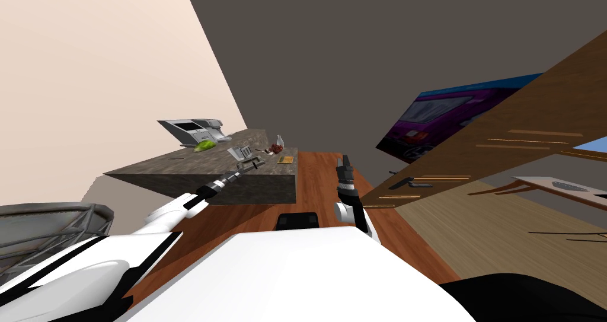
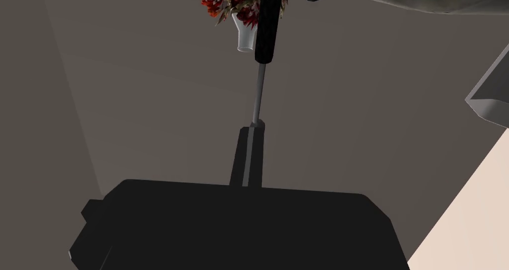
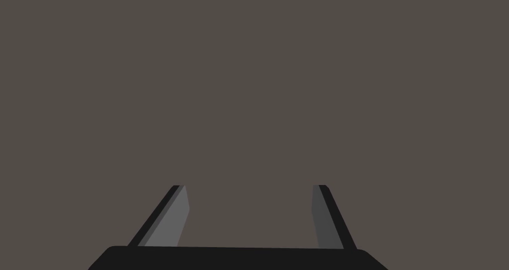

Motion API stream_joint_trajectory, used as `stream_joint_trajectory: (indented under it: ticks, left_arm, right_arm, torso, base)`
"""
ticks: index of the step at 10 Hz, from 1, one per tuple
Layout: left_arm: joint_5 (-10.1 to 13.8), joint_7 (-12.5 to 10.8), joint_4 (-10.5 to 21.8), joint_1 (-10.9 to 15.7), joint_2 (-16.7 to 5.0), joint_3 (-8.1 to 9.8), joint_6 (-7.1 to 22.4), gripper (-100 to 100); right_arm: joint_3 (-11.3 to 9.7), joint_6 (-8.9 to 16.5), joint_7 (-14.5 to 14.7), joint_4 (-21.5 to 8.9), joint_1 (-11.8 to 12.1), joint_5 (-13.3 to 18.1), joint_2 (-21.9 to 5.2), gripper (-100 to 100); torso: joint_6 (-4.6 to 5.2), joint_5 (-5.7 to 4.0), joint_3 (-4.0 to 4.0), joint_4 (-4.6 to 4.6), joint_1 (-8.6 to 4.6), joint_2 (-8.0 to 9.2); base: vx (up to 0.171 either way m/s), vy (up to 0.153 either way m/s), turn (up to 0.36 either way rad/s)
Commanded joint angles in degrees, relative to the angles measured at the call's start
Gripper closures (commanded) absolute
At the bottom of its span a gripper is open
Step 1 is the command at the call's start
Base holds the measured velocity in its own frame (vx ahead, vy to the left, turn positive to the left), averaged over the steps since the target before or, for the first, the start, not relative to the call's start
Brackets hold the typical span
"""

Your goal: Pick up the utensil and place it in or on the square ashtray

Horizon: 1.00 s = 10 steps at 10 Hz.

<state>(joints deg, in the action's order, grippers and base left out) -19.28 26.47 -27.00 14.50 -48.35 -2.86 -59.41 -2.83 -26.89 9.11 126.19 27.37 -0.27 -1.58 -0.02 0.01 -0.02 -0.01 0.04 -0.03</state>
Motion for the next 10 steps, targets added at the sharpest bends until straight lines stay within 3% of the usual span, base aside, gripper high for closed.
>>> stream_joint_trajectory:
  ticks: [1,2,4,7,8,9,10]
  left_arm:
    - [0.00,0.00,0.00,0.00,0.00,0.00,0.00,100]
    - [0.00,0.00,0.00,0.00,0.00,0.00,0.00,100]
    - [0.09,-0.07,-0.28,0.93,-0.97,0.38,0.17,-100]
    - [0.09,0.10,0.44,1.31,-1.20,0.44,-0.47,-100]
    - [0.13,-0.03,0.00,1.13,-1.22,0.49,-0.05,0]
    - [0.13,-0.01,0.05,1.16,-1.22,0.49,-0.09,-100]
    - [0.13,-0.02,0.04,1.16,-1.22,0.49,-0.09,100]
  right_arm:
    - [0.00,0.00,0.00,0.00,0.00,0.00,0.00,0]
    - [0.00,0.00,0.00,0.00,0.00,0.00,0.00,0]
    - [0.00,0.00,0.00,0.00,0.00,0.00,0.00,0]
    - [0.00,0.00,0.00,0.00,0.02,0.00,0.00,0]
    - [0.00,0.00,0.00,0.00,0.01,0.00,0.00,0]
    - [0.00,0.00,0.00,0.00,0.00,0.00,0.00,0]
    - [0.00,0.00,0.00,0.00,0.00,0.00,0.00,0]
  torso:
    - [0.00,0.00,0.00,0.00,0.00,0.00]
    - [0.00,0.00,0.00,0.00,0.00,0.00]
    - [0.00,0.00,0.00,0.00,0.00,0.00]
    - [0.01,-0.04,-0.29,-0.11,-0.15,-0.49]
    - [0.01,-0.02,-0.17,-0.07,-0.07,-0.28]
    - [0.00,-0.01,-0.07,-0.03,-0.03,-0.12]
    - [0.00,0.00,-0.03,-0.01,-0.01,-0.05]
  base:
    - [0.000,0.000,0.000]
    - [0.000,0.000,0.000]
    - [0.046,-0.016,-0.041]
    - [0.111,-0.034,-0.029]
    - [0.010,-0.003,-0.001]
    - [0.000,0.000,0.000]
    - [0.000,0.000,0.000]
